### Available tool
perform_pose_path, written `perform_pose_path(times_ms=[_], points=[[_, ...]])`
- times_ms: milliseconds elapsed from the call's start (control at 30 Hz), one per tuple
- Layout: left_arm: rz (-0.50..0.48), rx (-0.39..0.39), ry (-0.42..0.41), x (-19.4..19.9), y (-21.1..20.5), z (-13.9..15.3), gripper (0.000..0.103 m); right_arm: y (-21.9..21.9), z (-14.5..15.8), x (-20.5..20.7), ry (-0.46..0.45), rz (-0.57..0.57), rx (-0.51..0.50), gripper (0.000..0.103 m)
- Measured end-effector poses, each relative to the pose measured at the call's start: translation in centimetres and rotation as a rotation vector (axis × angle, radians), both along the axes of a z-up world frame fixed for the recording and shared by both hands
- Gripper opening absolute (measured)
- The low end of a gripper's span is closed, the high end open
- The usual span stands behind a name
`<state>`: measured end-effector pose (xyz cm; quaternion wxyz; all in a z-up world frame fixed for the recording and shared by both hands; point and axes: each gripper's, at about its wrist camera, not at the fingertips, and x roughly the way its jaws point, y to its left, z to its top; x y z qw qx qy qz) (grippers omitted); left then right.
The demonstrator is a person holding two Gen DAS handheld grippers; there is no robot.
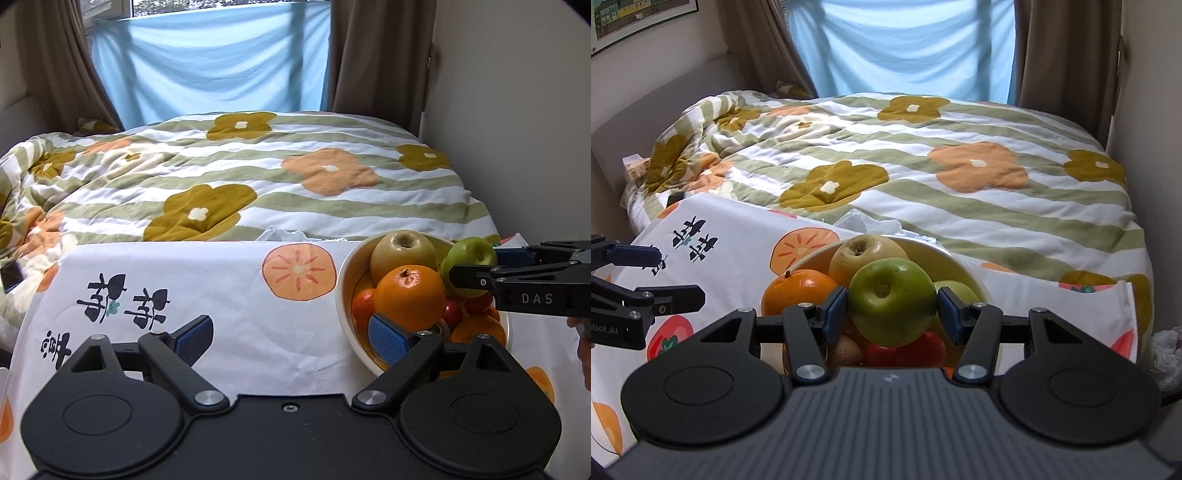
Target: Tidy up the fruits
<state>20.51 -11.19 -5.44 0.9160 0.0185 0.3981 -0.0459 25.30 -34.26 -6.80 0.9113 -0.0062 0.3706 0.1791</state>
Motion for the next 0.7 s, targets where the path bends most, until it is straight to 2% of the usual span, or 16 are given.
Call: perform_pose_path(times_ms=[133, 433, 700], points=[[0.024, 0.007, 0.001, -0.2, -0.2, -0.2, 0.094, -0.4, 0.0, -0.2, -0.031, 0.011, 0.021, 0.078], [0.054, 0.007, 0.003, -0.5, -1.2, -0.3, 0.094, -0.9, -0.2, -0.4, -0.020, 0.044, 0.023, 0.079], [0.068, 0.010, -0.067, -2.2, -0.5, 2.8, 0.094, -0.4, 1.8, -2.2, -0.037, 0.036, 0.027, 0.079]])
